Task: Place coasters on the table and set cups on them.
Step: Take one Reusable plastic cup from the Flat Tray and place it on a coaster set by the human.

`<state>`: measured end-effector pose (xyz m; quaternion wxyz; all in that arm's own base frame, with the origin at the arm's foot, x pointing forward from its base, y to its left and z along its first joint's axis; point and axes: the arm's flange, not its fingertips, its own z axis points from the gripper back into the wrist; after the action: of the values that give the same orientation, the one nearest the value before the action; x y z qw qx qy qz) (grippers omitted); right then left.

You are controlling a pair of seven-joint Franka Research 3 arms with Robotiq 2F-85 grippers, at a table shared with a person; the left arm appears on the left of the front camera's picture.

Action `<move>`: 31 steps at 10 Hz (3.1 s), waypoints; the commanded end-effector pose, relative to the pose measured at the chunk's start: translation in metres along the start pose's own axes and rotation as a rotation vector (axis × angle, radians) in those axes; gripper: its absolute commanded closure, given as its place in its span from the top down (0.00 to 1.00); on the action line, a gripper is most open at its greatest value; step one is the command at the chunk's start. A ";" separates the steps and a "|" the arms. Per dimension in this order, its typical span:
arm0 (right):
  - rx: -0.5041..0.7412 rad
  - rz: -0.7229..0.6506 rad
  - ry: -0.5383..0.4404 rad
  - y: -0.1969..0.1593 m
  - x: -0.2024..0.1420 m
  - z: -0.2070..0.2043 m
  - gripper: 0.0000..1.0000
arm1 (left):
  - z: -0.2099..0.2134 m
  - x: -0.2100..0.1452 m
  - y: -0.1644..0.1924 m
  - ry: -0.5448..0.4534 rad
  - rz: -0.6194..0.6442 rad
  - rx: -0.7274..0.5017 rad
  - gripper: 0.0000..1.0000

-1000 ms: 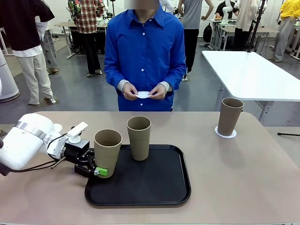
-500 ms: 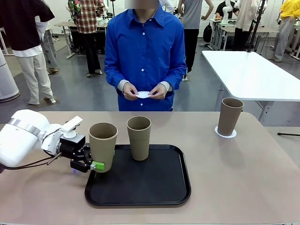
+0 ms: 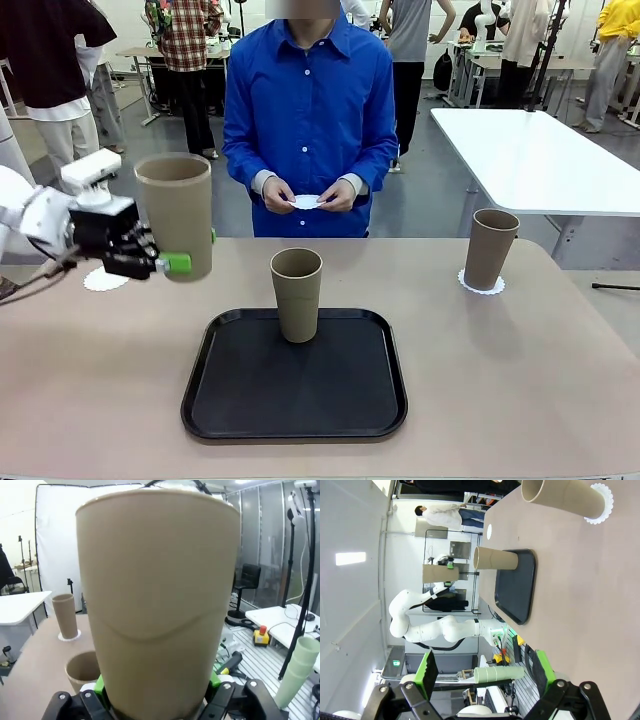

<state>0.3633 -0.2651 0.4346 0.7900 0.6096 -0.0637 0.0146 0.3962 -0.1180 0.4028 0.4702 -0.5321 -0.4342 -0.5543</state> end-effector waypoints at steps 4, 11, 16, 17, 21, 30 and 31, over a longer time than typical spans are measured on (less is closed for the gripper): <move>-0.004 -0.011 -0.002 0.001 0.001 0.000 1.00 | -0.004 0.043 -0.012 0.014 0.007 0.003 0.76; -0.004 -0.011 -0.002 0.001 0.001 0.000 1.00 | 0.092 0.040 0.048 0.145 -0.080 0.084 0.79; -0.004 -0.011 -0.002 0.001 0.001 0.000 1.00 | 0.229 0.031 0.080 0.024 -0.023 0.314 0.79; -0.004 -0.011 -0.002 0.001 0.001 0.000 1.00 | 0.246 0.031 0.085 0.020 -0.018 0.350 0.79; -0.004 -0.011 -0.002 0.001 0.001 0.000 1.00 | 0.287 0.033 0.077 0.019 0.001 0.432 0.79; -0.004 -0.011 -0.002 0.001 0.001 0.000 1.00 | 0.302 0.005 0.092 -0.001 0.019 0.419 0.79; -0.004 -0.011 -0.002 0.001 0.001 0.000 1.00 | 0.318 -0.012 0.109 -0.038 0.030 0.428 0.79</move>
<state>0.3629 -0.2657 0.4346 0.7900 0.6096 -0.0642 0.0139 0.5347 0.1561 0.4180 0.5842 -0.4176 -0.5325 -0.4481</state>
